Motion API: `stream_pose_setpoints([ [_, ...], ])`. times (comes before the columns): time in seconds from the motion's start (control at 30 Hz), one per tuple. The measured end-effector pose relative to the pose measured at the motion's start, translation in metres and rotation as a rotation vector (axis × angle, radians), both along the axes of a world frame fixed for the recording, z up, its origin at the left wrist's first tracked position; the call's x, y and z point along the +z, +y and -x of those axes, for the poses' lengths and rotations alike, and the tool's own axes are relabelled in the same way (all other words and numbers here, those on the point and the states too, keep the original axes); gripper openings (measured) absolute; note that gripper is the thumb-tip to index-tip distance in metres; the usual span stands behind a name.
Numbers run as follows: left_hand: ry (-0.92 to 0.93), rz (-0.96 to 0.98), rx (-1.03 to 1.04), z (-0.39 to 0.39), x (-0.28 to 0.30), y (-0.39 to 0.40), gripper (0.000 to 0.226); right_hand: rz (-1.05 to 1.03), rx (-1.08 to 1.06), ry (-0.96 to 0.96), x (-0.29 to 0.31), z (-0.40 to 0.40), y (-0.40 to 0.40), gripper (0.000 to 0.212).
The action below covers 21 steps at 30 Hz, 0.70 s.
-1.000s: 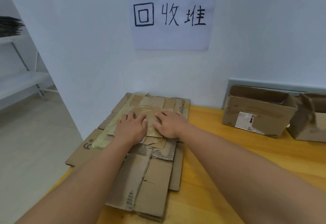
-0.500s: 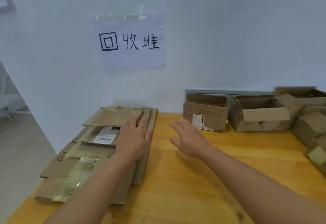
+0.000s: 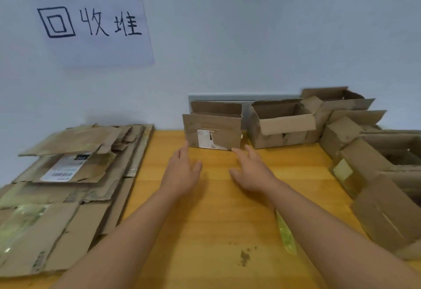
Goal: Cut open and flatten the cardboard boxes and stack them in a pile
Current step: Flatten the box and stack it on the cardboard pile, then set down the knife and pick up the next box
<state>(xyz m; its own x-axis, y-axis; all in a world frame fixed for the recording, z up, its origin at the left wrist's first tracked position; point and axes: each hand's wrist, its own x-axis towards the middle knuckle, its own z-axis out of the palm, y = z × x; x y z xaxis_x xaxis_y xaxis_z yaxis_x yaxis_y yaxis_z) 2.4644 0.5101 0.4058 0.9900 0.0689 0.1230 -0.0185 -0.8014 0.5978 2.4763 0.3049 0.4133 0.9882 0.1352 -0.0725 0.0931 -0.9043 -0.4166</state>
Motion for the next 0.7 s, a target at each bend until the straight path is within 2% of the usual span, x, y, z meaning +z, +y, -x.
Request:
stream_pose_setpoints([
  [0.1,0.088,0.043,0.05,-0.028,-0.004,-0.001,0.079,-0.017,0.007,0.028,0.002,-0.022,-0.005,0.069],
  [0.23,0.141,0.257,0.102,-0.06,-0.004,0.001,0.086,-0.03,0.04,0.052,-0.001,-0.039,-0.009,0.069],
  [0.37,0.081,0.407,0.069,-0.066,0.003,0.0,0.071,-0.046,0.045,0.021,-0.004,-0.041,-0.007,0.071],
  [0.53,0.011,0.385,0.013,-0.045,0.006,0.006,0.077,-0.069,0.118,-0.067,0.005,-0.02,0.004,0.07],
  [0.7,0.097,0.422,0.141,-0.03,0.022,0.02,0.076,-0.136,0.063,-0.052,0.013,0.001,0.018,0.069],
])
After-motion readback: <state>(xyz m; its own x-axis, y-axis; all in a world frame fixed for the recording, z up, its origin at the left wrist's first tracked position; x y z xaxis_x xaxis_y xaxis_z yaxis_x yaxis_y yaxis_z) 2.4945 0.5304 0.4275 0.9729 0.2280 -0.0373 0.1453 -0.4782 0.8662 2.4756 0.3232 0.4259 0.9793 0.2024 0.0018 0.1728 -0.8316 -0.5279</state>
